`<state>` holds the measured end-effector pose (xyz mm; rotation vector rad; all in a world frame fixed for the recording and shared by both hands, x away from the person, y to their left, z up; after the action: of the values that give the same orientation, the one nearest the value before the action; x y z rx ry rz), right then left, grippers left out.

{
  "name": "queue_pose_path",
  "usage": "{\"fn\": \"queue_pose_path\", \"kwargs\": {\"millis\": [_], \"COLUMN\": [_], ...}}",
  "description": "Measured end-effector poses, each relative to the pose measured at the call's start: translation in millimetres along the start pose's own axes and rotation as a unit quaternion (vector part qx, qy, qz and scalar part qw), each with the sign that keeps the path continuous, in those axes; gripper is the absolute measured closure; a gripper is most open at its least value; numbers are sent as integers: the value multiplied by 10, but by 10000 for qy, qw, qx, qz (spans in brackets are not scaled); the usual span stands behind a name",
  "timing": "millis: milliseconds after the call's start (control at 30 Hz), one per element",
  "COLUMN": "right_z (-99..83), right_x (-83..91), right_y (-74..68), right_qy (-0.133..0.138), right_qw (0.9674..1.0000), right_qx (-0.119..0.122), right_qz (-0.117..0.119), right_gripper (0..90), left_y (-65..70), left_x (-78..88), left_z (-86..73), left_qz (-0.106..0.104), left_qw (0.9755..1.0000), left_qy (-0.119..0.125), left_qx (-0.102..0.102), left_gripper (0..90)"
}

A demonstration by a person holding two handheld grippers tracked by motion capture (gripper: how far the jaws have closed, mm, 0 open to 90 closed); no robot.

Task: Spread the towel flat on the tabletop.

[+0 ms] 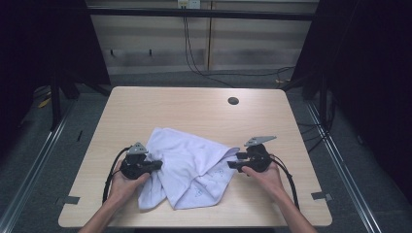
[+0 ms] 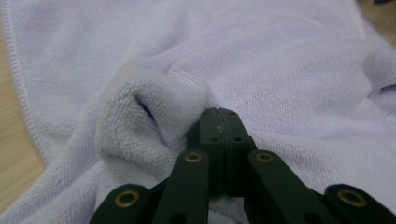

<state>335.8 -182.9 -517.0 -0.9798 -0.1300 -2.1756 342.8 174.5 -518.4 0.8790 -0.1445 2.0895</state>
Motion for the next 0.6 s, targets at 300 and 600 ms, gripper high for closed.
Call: {"fn": "queue_pose_path", "kwargs": {"millis": [300, 600], "right_z": [4, -81], "right_x": [-255, -180], "right_y": [-216, -335], "right_qy": [-153, -253], "right_qw": [9989, 9979], "right_qx": [410, 602], "right_qz": [160, 27], "right_gripper": [417, 800], "left_y": [356, 375], "left_x": [-111, -221], "left_z": [243, 102], "left_qz": [-360, -394], "left_qw": [9984, 9971], "left_qy": [126, -180], "left_qx": [-405, -630], "left_gripper": [605, 688]}}
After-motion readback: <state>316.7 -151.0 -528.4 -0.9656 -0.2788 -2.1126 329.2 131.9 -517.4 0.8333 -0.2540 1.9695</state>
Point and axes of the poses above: each handheld gripper's, and its own axes: x roughly backward along the jaws, z roughly out of its top, y roughly to its right, the point moved 4 cm from there along -x, roughly forward along the jaws
